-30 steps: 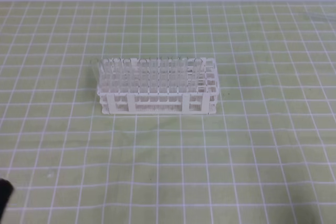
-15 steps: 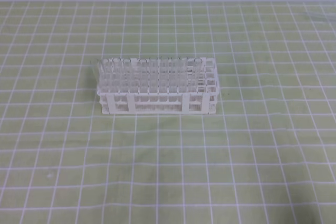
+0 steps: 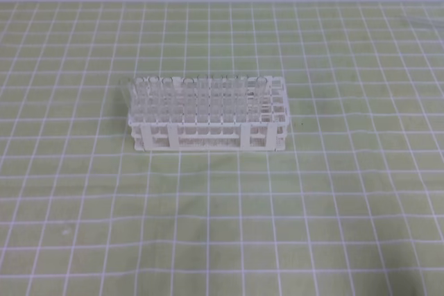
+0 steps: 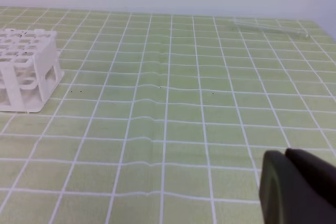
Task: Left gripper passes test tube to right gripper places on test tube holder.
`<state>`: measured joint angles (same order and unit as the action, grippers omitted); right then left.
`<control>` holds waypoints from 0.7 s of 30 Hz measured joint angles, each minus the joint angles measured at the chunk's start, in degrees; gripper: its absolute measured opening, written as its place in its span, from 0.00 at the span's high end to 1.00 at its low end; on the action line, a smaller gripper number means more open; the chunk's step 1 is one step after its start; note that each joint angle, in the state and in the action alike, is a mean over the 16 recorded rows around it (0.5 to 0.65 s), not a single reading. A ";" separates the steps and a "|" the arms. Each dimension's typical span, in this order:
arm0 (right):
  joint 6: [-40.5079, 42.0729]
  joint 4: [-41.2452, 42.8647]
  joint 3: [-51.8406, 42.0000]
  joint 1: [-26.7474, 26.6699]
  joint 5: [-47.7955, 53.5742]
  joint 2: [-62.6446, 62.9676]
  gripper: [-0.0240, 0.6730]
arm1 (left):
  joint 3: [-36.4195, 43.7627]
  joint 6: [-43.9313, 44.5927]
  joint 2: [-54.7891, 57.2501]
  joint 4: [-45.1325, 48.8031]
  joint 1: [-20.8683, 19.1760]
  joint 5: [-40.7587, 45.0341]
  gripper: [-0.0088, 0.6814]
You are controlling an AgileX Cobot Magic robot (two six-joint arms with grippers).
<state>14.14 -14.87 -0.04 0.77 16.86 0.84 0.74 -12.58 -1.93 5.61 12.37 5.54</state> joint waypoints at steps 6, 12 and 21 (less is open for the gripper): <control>0.00 0.00 0.00 0.00 -0.03 0.00 0.99 | -0.13 16.08 0.33 -13.04 0.00 4.03 0.99; 0.00 0.00 0.00 0.00 -0.03 0.00 0.99 | -0.31 22.38 0.55 -15.76 0.00 8.49 0.99; 0.00 0.00 0.00 0.00 -0.03 0.00 0.99 | -0.26 23.64 0.44 -14.30 0.00 12.68 0.99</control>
<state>14.14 -14.87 -0.04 0.77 16.84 0.84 0.48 11.06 -1.49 -8.69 12.37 18.23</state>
